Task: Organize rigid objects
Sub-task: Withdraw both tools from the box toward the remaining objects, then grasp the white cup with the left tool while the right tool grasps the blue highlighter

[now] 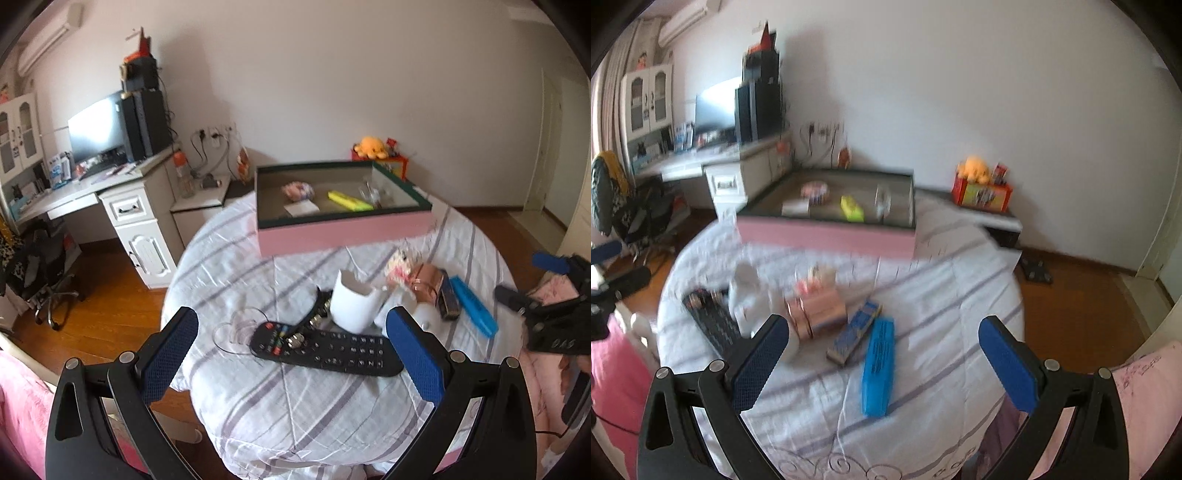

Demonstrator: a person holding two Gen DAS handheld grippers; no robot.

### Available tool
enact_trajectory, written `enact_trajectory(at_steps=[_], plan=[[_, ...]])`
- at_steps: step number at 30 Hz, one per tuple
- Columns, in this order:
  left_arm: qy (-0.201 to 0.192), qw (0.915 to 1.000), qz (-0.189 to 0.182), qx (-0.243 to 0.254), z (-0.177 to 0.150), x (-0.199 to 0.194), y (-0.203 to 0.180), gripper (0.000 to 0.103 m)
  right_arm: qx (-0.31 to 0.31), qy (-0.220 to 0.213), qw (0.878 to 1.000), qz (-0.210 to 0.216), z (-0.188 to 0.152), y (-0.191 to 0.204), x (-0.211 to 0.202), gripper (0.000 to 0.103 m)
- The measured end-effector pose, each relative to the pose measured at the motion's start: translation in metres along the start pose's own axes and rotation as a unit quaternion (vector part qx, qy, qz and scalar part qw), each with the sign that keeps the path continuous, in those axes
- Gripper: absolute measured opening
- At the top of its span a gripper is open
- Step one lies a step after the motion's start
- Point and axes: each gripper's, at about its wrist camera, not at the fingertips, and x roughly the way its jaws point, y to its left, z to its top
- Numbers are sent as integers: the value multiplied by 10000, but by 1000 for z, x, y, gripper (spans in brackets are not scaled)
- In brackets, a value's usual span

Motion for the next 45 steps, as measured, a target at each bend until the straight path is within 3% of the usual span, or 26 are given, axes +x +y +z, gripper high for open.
enact_trajectory(at_steps=[3, 7, 9, 10, 13, 18, 26, 35, 41, 43, 45], plan=[[245, 9996, 43, 107, -4, 13, -6, 103, 60, 367, 9993, 79, -16, -4, 23, 103], [360, 9990, -2, 268, -9, 24, -13, 103, 203, 644, 9973, 282, -27, -12, 42, 94], [409, 9988, -5, 283, -9, 28, -14, 103, 235, 733, 9965, 338, -31, -15, 49, 75], [446, 9985, 33, 302, -9, 31, -14, 103, 236, 786, 9960, 344, -33, -16, 52, 54], [529, 9980, 114, 330, -7, 40, -15, 103, 195, 763, 9960, 421, -34, -20, 55, 49], [687, 9969, 100, 381, -5, 58, -19, 103, 187, 672, 9965, 454, -29, -25, 60, 28], [928, 9931, 195, 696, -4, 92, -35, 103, 162, 647, 9957, 637, -24, -31, 69, 27], [891, 9916, 165, 923, 11, 116, -42, 103, 220, 637, 9953, 703, -20, -33, 75, 27], [777, 9941, -150, 744, 17, 124, -40, 102, 189, 587, 9957, 687, -19, -34, 77, 27], [826, 9936, -431, 634, 17, 125, -38, 88, 181, 584, 9957, 692, -19, -34, 77, 28], [927, 9922, -677, 484, 17, 127, -36, 84, 177, 575, 9958, 689, -19, -34, 77, 28]])
